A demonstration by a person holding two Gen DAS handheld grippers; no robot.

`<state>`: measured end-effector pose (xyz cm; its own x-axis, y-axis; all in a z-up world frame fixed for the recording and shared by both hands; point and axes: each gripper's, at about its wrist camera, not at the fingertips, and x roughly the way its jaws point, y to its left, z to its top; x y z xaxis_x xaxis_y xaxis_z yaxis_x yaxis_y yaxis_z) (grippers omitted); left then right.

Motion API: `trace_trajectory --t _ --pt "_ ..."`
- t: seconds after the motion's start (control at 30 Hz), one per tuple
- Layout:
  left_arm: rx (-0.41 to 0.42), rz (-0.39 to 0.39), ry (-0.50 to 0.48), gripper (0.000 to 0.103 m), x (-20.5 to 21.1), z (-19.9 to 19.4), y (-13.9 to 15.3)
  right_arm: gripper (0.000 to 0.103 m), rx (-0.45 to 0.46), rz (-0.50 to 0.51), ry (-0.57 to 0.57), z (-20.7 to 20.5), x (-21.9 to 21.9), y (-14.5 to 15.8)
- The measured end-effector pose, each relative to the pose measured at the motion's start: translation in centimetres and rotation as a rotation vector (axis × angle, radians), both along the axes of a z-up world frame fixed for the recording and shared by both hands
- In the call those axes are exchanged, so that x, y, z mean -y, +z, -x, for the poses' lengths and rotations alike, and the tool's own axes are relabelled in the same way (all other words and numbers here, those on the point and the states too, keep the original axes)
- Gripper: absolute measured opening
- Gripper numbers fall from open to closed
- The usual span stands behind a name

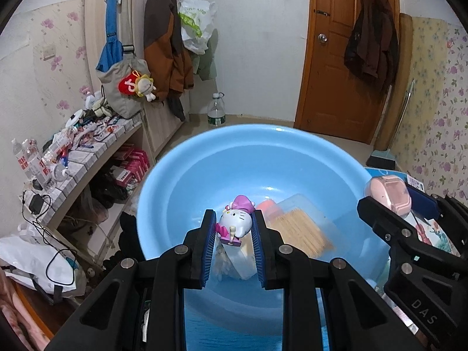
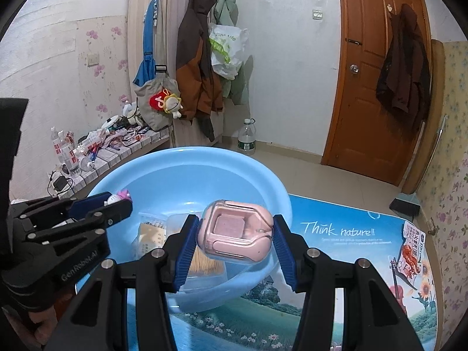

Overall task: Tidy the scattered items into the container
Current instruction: 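Lower the figurine into the basin and open the left gripper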

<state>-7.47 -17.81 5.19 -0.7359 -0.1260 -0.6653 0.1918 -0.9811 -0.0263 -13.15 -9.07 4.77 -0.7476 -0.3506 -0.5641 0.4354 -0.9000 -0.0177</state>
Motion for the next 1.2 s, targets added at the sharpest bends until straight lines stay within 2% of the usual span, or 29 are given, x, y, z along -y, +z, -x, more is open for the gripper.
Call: trace_trajectory --t 0.47,0.97,1.2 --pt "0.052 -0.001 -0.03 0.024 -1.3 1.5 -1.8 0.052 0.026 -0.005 -0.006 0.8 -0.2 -1.3" --pt "0.022 0.023 -0.029 0.025 -0.9 0.9 -1.2 0.052 0.039 -0.011 0.009 0.6 0.6 -1.8" --pt "0.008 0.024 -0.009 0.03 0.0 0.2 -0.9 0.052 0.04 -0.016 0.022 0.3 1.1 -1.7"
